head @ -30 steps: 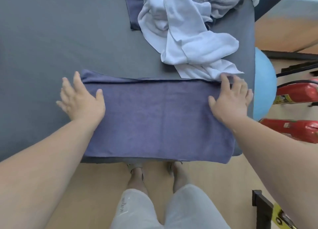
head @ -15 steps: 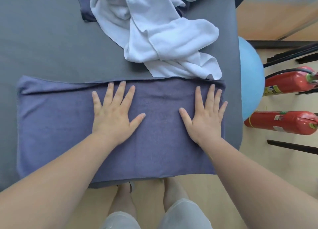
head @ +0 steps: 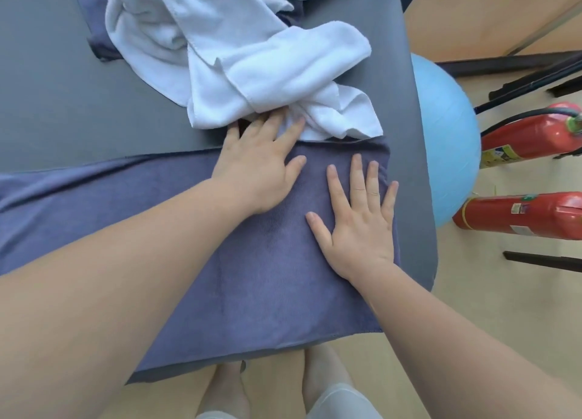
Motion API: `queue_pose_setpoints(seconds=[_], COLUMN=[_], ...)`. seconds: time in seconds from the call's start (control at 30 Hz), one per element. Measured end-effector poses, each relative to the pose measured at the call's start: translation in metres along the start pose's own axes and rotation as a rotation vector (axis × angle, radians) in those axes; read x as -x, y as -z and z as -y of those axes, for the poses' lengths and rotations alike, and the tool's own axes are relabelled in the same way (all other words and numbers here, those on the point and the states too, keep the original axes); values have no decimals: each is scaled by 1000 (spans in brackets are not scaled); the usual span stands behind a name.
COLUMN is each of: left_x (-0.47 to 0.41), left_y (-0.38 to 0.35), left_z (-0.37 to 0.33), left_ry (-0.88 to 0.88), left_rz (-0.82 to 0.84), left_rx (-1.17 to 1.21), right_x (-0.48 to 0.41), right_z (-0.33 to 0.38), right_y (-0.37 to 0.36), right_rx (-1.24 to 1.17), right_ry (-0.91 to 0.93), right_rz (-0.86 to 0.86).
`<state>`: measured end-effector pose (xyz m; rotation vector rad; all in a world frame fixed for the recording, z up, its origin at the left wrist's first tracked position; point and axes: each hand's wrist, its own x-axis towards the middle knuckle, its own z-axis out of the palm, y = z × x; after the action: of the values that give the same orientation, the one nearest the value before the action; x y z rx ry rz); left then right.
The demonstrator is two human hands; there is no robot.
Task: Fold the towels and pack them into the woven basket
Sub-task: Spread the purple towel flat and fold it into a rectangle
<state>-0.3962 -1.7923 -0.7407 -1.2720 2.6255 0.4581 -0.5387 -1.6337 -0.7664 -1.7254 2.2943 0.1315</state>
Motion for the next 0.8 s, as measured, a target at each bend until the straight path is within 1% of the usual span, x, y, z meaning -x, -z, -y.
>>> queue_pose_setpoints(seconds=[0.13,0.27,0.33,0.37,0.43,0.47,0.5,0.53,0.57,0.6,0.67,0.7,0.73,0.8], left_x=[-42,-74,-65,-56,-30,-17,-3,10,22,32,45,49,50,49], left_y=[17,40,40,37,26,19,11,4,-4,-12,-24,-29,-34,-41], left_z=[11,11,-3,-11,-25,-32,-39,-46,-52,-58,-66,-68,-68,-66], left_ry=[86,132,144,140,104,80,61,47,32,19,20,32,48,77], left_rz=[17,125,65,-7,-157,-216,-252,-256,-229,-185,-96,-60,-27,27], left_rx=[-9,-71,-67,-49,19,61,92,101,85,56,8,-4,-13,-48], right_x=[2,0,-2,-5,-17,-26,-36,-47,-57,-64,-72,-75,-77,-80], right_z=[-3,-5,-7,-9,-18,-25,-32,-40,-47,-53,-62,-65,-67,-68], right_y=[-3,0,8,14,27,34,41,46,49,52,55,56,60,71], right_rx=[-11,-89,-238,-339,-457,-465,-454,-431,-400,-369,-354,-401,-490,-725], right_ry=[27,25,9,-17,-136,-231,-327,-394,-409,-365,-175,-84,-31,-41], right_rz=[19,40,-35,-124,-338,-397,-395,-343,-266,-201,-169,-183,-181,-104])
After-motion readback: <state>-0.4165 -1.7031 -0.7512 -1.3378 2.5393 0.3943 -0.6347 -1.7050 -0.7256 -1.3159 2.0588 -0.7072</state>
